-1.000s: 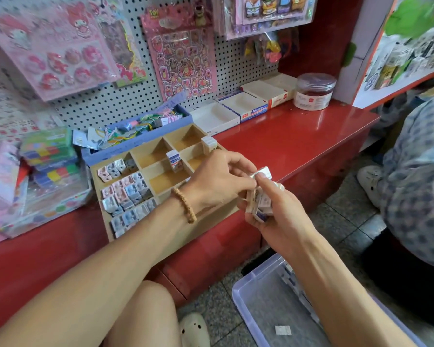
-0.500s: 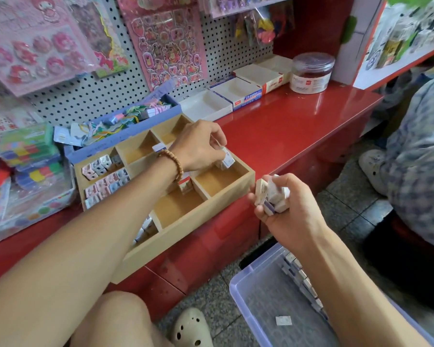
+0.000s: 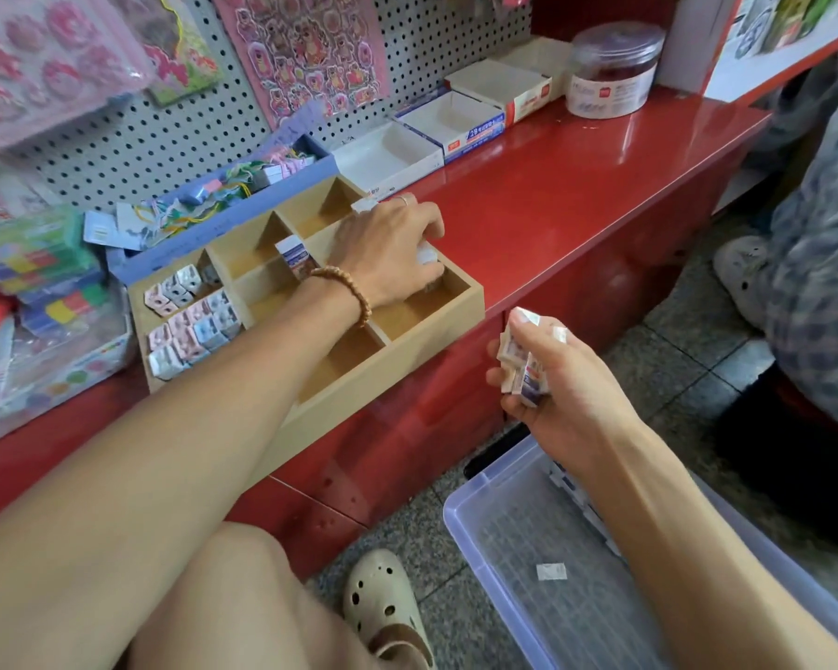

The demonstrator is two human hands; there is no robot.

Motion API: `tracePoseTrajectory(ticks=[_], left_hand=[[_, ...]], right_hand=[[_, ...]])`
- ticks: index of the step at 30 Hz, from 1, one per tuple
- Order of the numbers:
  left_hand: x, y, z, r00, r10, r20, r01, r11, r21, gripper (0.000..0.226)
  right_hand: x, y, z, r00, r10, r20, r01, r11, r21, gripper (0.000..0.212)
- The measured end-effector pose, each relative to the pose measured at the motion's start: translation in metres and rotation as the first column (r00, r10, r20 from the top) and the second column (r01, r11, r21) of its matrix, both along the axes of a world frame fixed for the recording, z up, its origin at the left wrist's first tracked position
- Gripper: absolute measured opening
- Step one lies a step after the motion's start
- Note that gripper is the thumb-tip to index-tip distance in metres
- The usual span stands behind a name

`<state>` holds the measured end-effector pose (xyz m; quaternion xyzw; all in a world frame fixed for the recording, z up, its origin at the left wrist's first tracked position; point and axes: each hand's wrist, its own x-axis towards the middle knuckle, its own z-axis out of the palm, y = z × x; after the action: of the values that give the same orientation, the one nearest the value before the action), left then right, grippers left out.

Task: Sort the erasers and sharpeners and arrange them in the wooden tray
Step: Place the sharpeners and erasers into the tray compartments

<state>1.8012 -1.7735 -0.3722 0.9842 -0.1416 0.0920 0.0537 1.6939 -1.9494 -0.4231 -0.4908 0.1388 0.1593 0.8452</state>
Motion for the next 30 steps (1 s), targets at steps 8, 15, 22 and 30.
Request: tracePoseTrajectory(ticks=[8,15,22,30], left_hand=[[-0.045,-0.002,0.012,0.998,-0.062,-0.025,0.043,0.884,-0.465,0.029],[-0.104,-0.012,0.002,0.949,-0.218,-0.226,0.099,0.891,-0.442,0.044],[-0.109,-0.005,-0.003,0.934,-0.141,-0.328,-0.128,0.726,-0.675,0.037],[-0.056,0.006,0.005,0.975,0.076,-0.207,-0.197,0.726,-0.659,0.025]], right_hand=[[-0.007,0.003,0.002,0.997,0.051,0.056,-0.049,0.998,-0.045,0.021],[-0.013,0.011,0.010,0.983,0.149,0.110,-0.131,0.978,-0.162,0.022],[-0.018,0.016,0.016,0.989,0.145,0.005,-0.145,0.989,-0.038,0.045],[-0.010,0.005,0.006,0.977,-0.033,-0.209,0.083,0.968,0.236,0.039]])
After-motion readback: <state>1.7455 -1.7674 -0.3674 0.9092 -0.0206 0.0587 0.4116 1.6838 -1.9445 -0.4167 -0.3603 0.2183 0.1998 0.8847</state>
